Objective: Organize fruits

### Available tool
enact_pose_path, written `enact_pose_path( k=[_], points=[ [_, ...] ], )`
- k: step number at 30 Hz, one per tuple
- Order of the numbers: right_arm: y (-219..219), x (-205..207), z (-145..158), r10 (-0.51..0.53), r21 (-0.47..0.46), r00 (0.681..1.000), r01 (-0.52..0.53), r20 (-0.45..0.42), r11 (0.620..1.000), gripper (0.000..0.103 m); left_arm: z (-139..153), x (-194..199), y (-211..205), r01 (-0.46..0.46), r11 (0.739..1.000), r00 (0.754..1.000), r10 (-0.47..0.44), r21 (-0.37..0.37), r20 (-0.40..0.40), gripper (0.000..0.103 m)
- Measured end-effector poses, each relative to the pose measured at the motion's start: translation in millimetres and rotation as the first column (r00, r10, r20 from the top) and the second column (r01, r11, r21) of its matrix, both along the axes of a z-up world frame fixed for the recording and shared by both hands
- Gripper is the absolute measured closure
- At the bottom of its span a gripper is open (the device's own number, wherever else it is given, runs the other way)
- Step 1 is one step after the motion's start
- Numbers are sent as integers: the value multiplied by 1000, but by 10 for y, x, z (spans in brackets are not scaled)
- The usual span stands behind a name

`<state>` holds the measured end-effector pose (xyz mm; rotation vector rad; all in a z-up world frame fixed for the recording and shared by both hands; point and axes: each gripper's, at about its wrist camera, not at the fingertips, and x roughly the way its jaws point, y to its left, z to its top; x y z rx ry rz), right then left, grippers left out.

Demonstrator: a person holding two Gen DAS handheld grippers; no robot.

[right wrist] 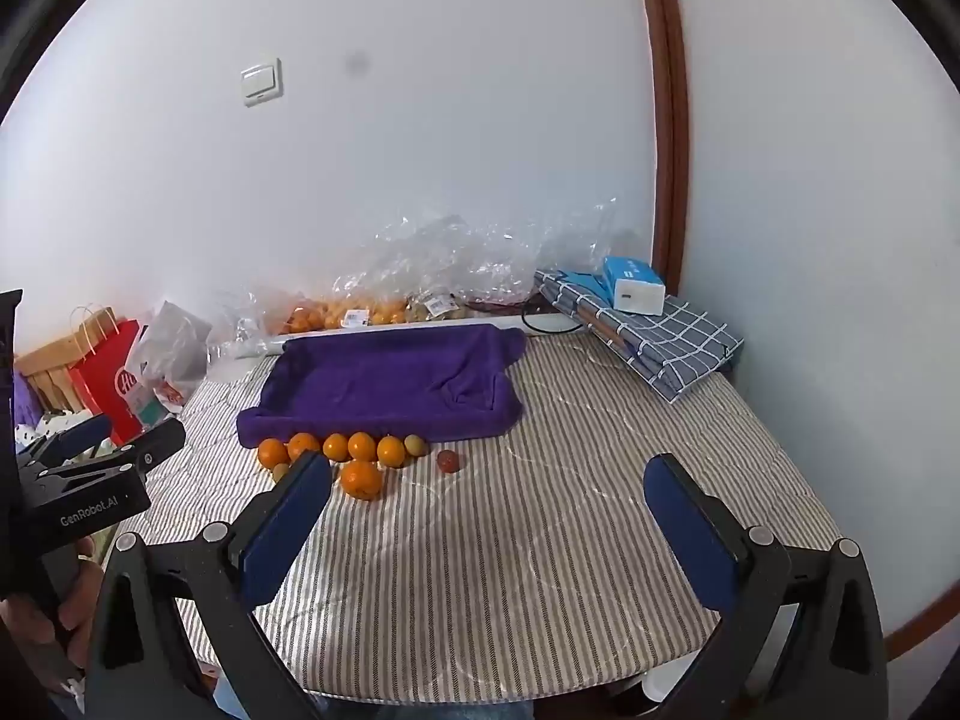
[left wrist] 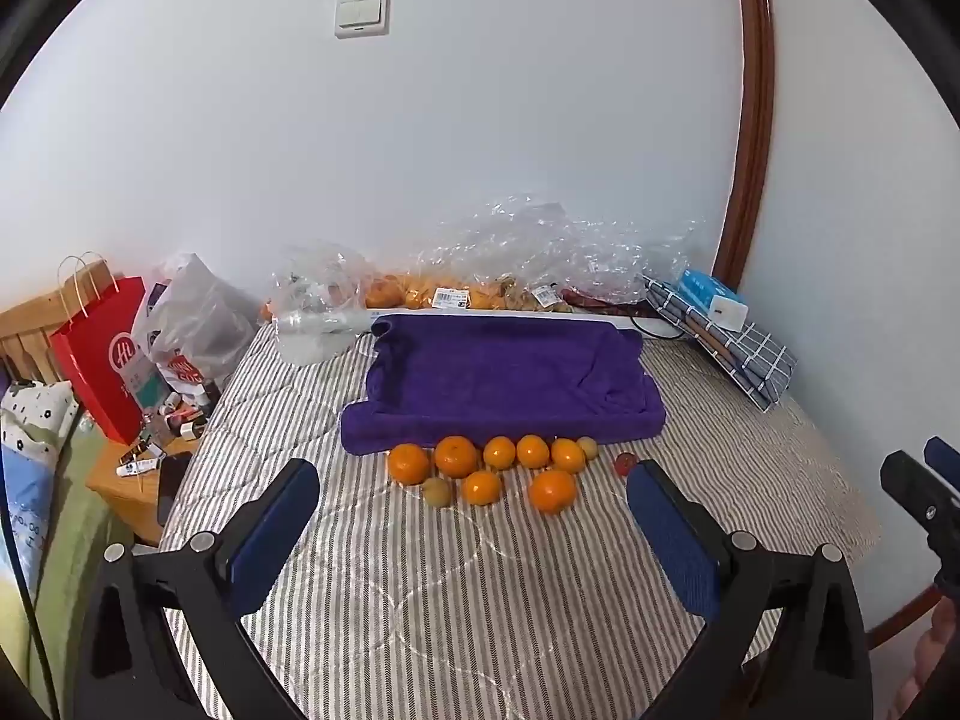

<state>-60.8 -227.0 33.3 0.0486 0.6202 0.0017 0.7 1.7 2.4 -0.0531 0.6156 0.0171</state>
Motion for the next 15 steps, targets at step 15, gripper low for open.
enact_pose_path(
  k=[15],
  points=[
    [83, -11, -36, 15, 1, 1000, -15, -1, 1000, 0, 19, -5, 52, -6, 1000, 1000, 6, -7, 2, 0]
  ],
)
